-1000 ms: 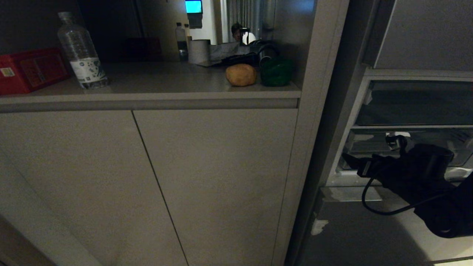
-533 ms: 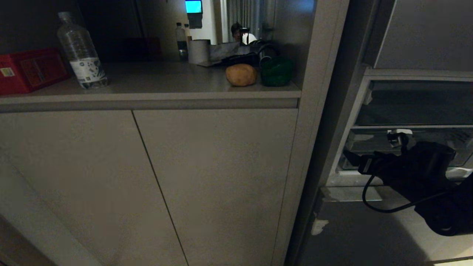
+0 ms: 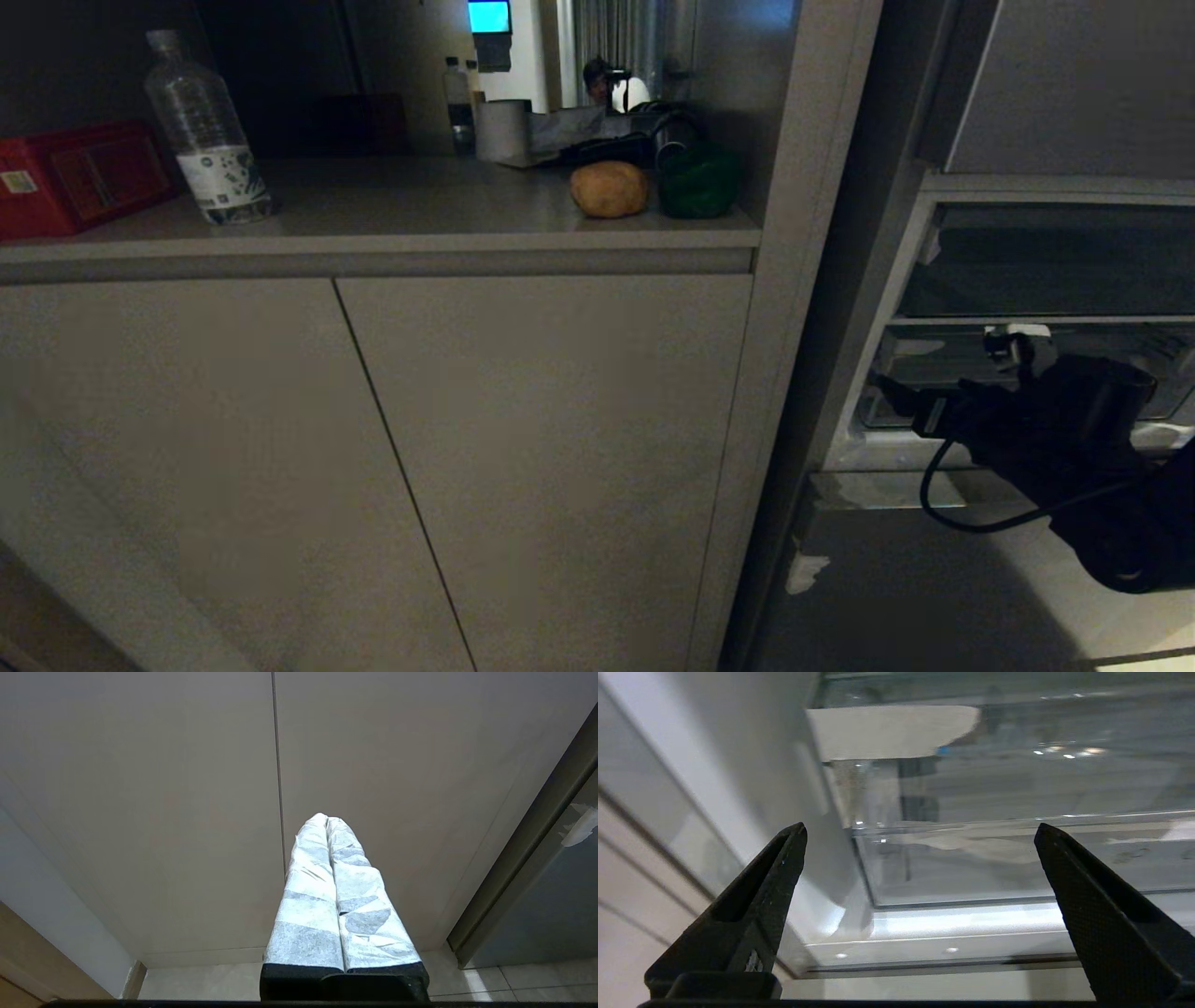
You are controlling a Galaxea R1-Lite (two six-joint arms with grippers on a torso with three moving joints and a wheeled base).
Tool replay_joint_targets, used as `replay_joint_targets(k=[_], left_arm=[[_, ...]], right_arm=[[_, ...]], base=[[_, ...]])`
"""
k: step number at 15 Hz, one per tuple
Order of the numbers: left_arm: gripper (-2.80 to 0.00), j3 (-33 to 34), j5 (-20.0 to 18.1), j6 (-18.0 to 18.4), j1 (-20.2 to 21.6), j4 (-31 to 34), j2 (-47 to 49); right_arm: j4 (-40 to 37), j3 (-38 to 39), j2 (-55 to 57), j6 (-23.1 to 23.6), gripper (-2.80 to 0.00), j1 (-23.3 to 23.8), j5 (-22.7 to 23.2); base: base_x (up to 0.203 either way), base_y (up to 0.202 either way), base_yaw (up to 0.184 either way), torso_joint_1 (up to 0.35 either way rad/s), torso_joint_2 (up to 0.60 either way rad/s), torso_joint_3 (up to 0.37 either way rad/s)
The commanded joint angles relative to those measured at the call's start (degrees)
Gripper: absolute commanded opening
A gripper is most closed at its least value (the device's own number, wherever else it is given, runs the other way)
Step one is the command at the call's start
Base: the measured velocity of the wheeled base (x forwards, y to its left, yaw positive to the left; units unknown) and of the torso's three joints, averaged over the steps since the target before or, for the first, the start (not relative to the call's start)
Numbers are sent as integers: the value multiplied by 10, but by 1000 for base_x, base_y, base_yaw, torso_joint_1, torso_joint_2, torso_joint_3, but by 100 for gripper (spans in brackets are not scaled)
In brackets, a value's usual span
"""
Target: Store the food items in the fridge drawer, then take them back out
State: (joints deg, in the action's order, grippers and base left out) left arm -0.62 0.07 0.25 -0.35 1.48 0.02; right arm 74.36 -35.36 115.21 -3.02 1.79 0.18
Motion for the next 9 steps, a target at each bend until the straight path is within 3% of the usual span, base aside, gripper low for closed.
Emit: replay_joint_targets(k=[1, 9], left_arm=[[-280, 0, 0, 0, 0, 0, 0], [-280, 0, 0, 0, 0, 0, 0]], right_arm=[[4, -2, 2, -1, 0, 1, 0], [4, -27, 16, 3, 0, 1, -19]], base=[[0, 0, 0, 0, 0, 0], [0, 0, 0, 0, 0, 0]])
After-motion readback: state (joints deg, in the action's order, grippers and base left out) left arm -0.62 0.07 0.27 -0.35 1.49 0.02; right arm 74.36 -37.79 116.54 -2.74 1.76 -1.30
